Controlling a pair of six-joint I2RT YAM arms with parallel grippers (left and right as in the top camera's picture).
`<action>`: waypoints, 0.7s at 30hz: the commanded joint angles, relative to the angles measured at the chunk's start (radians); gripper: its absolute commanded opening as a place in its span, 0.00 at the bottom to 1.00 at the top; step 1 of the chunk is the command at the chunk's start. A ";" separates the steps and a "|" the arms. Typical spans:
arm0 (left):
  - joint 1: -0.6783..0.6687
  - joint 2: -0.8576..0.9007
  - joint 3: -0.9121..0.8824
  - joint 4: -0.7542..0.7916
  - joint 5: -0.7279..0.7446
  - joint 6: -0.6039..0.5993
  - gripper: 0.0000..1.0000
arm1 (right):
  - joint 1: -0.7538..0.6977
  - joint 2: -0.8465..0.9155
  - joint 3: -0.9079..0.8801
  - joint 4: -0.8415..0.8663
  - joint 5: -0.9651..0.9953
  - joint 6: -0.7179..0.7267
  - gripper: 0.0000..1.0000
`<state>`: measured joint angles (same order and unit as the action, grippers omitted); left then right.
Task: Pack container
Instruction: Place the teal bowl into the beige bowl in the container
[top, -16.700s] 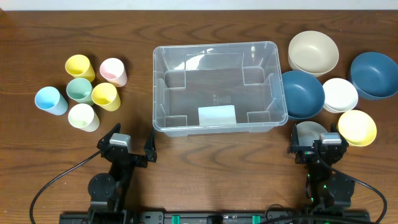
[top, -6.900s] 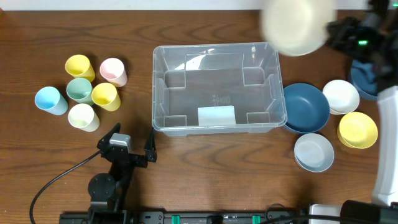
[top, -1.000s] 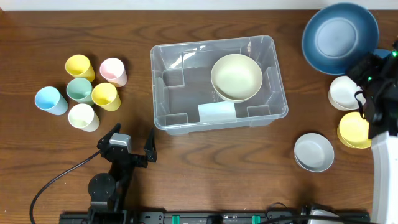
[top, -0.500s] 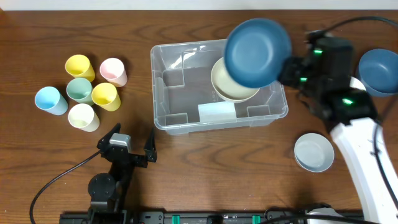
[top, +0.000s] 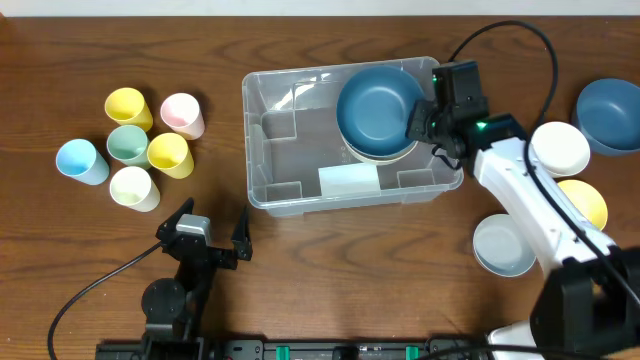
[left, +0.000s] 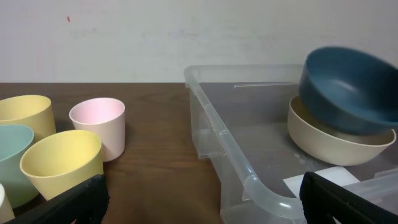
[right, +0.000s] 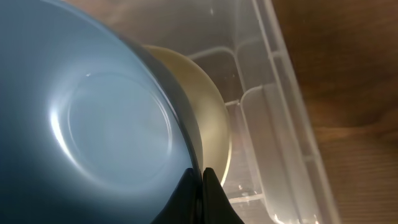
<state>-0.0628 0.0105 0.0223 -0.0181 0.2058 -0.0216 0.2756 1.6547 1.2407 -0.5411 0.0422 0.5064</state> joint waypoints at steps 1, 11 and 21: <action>-0.004 -0.006 -0.018 -0.033 0.011 0.014 0.98 | 0.006 0.023 0.014 0.010 0.009 0.021 0.18; -0.004 -0.006 -0.018 -0.033 0.011 0.014 0.98 | 0.003 -0.035 0.032 -0.013 0.002 -0.007 0.61; -0.004 -0.006 -0.018 -0.033 0.011 0.014 0.98 | -0.080 -0.276 0.173 -0.217 0.108 -0.051 0.65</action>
<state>-0.0628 0.0105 0.0223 -0.0181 0.2058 -0.0216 0.2485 1.4651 1.3640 -0.7147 0.0669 0.4812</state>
